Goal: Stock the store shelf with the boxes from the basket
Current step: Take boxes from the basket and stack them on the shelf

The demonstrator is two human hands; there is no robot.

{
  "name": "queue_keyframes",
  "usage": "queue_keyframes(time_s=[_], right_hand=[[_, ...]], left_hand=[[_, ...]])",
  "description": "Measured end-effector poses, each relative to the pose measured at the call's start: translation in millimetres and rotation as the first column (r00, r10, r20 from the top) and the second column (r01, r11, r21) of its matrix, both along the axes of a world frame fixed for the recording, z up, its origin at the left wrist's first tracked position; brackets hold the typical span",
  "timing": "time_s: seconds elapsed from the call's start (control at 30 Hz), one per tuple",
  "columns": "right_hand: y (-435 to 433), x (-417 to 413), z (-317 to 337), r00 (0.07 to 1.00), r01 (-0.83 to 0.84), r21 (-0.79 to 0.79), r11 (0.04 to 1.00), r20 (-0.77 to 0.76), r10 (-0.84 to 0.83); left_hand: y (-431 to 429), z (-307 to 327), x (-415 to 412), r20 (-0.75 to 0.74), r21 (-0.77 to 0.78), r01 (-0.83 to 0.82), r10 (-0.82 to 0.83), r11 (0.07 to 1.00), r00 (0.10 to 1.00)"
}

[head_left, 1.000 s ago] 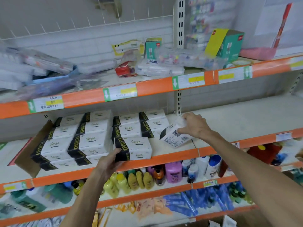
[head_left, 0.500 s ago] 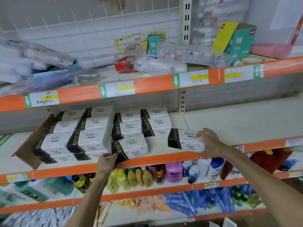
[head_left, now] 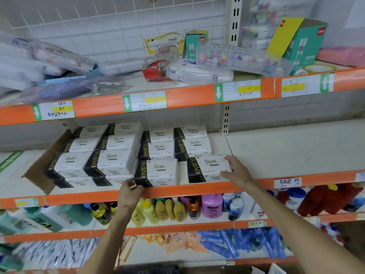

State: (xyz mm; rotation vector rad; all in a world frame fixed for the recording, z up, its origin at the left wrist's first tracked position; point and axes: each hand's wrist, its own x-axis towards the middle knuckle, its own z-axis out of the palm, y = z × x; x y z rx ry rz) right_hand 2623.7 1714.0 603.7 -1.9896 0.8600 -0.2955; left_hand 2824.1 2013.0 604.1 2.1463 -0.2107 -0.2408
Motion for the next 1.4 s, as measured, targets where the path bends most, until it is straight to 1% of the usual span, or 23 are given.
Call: queue_keyframes(time_s=[0.17, 0.27, 0.37, 0.5, 0.6, 0.7, 0.87, 1.03, 1.1, 1.17, 1.23, 1.3, 1.33, 1.4], right_hand=[[14.6, 22.0, -2.1, 0.998, -0.057, -0.022, 0.998, 0.009, 0.057], [17.0, 32.6, -1.5, 0.999, -0.035, -0.062, 0.997, -0.006, 0.035], [19.0, 40.5, -0.6, 1.000, -0.001, -0.112, 0.994, -0.028, -0.002], [18.1, 45.7, 1.4, 0.999, 0.006, -0.136, 0.991, -0.043, -0.012], [19.2, 49.8, 1.2, 0.999, 0.016, -0.115, 0.993, -0.031, -0.020], [20.9, 52.9, -3.1, 0.999, 0.041, -0.063, 0.997, 0.008, -0.040], [17.0, 52.5, -1.4, 1.000, 0.017, -0.020, 1.000, 0.008, -0.017], [27.3, 52.2, 0.5, 0.999, 0.053, -0.021, 0.998, 0.011, -0.053], [30.6, 50.1, 2.6, 0.999, 0.041, -0.002, 0.999, 0.012, -0.041], [34.9, 48.6, 5.2, 0.999, 0.035, 0.012, 0.999, -0.011, -0.035], [44.0, 49.3, 6.2, 0.995, 0.088, -0.032, 0.996, -0.049, -0.089], [59.7, 52.2, 7.6, 0.979, 0.188, -0.167, 0.968, -0.052, -0.199], [70.6, 54.5, 8.3, 0.970, 0.230, -0.226, 0.947, -0.025, -0.242], [95.7, 59.9, 9.5, 0.962, 0.273, -0.297, 0.915, 0.054, -0.269]], left_hand=[[6.8, 1.7, 2.7, -0.027, -0.007, 0.109, -0.109, 0.994, 0.994], [3.0, 3.7, 1.5, -0.031, -0.028, 0.153, -0.153, 0.988, 0.988], [-2.5, 3.0, 0.1, -0.012, -0.066, 0.162, -0.163, 0.985, 0.987], [-3.3, -2.7, 5.9, 0.027, -0.028, 0.141, -0.141, 0.990, 0.990], [-5.8, -7.1, 6.4, 0.062, -0.046, 0.120, -0.117, 0.992, 0.991], [-11.7, -9.1, 3.1, 0.112, -0.066, 0.089, -0.081, 0.994, 0.990], [-20.7, -8.4, 3.7, 0.140, -0.055, 0.107, -0.098, 0.993, 0.985], [-18.2, -9.1, 1.3, 0.176, -0.064, 0.132, -0.119, 0.989, 0.977], [-14.0, -7.1, 2.3, 0.161, -0.039, 0.121, -0.113, 0.992, 0.980], [-9.1, -2.9, 5.5, 0.143, 0.023, 0.111, -0.113, 0.994, 0.983], [-3.3, 3.2, 8.0, 0.104, 0.070, 0.145, -0.152, 0.987, 0.983], [3.0, 10.1, 10.0, 0.070, 0.060, 0.200, -0.204, 0.978, 0.977], [7.5, 11.5, 12.7, 0.065, 0.067, 0.226, -0.231, 0.972, 0.971], [17.9, 16.6, 15.5, 0.058, 0.094, 0.287, -0.293, 0.953, 0.954]])
